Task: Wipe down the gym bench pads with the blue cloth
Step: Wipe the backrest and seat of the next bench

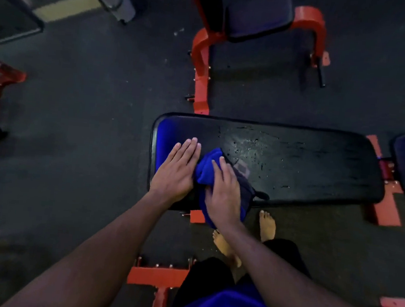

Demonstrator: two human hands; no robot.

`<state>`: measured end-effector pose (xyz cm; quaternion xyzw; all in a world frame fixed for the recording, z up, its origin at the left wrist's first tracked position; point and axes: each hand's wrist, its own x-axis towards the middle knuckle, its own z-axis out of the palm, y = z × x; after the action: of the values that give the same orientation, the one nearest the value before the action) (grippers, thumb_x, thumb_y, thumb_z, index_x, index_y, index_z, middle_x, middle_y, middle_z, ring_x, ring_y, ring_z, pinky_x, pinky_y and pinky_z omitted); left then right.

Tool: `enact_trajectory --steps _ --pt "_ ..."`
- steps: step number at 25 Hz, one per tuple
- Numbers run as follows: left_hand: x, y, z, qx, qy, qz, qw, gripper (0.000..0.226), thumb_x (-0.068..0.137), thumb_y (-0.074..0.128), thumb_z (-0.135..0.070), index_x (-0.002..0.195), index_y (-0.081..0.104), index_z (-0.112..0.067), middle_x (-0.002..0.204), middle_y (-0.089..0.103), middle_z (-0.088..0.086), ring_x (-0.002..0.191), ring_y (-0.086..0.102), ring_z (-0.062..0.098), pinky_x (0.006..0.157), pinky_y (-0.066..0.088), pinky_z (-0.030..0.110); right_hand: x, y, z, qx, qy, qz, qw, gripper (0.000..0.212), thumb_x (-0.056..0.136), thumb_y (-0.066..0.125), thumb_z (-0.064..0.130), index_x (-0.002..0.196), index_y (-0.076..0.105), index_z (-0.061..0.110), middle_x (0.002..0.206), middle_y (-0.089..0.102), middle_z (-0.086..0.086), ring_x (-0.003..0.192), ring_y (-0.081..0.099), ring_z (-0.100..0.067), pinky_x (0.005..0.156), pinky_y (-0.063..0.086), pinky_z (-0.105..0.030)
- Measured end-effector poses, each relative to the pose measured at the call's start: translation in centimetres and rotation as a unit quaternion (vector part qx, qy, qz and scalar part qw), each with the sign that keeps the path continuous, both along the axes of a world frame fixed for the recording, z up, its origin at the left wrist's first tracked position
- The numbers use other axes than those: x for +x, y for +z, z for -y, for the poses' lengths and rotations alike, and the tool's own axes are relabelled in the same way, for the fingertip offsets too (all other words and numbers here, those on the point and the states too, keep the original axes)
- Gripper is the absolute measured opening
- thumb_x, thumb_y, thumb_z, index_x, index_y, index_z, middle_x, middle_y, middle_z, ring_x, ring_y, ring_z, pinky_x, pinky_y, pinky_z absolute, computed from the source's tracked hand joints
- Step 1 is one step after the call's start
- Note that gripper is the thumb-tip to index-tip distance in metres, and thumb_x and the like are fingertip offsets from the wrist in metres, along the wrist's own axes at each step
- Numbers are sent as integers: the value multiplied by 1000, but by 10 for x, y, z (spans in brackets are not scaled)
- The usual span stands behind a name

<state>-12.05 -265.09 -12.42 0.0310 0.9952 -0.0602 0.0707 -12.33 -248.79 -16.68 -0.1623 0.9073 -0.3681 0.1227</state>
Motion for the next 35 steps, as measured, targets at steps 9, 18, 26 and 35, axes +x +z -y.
enact_trajectory --steps 9,18,26,35 --pt "1 -8 8 30 -5 7 1000 61 107 12 -31 158 27 -3 167 25 15 156 20 25 128 8 40 -73 -59 -92 86 -209 57 972 50 94 56 16 142 46 5 151 42 -13 133 44 -36 114 34 -49" --pt "0 -7 10 19 -21 26 999 64 102 12 -29 158 26 -1 167 22 18 157 18 27 128 10 42 -5 -11 27 47 -94 -50 993 58 84 60 19 141 50 11 151 45 -9 128 48 -34 108 41 -49" --pt "-1 -8 11 21 -22 39 999 61 106 4 -33 160 10 -6 170 8 13 159 1 23 127 -5 38 -72 -75 -104 124 -235 52 963 47 96 54 14 142 45 7 153 40 -11 136 42 -34 114 34 -49" --pt "0 -10 12 18 -25 9 999 59 106 19 -29 155 31 1 164 30 18 155 24 28 127 14 43 -10 -10 24 73 -149 -23 986 59 86 64 12 142 48 10 152 42 -10 134 44 -30 113 37 -44"
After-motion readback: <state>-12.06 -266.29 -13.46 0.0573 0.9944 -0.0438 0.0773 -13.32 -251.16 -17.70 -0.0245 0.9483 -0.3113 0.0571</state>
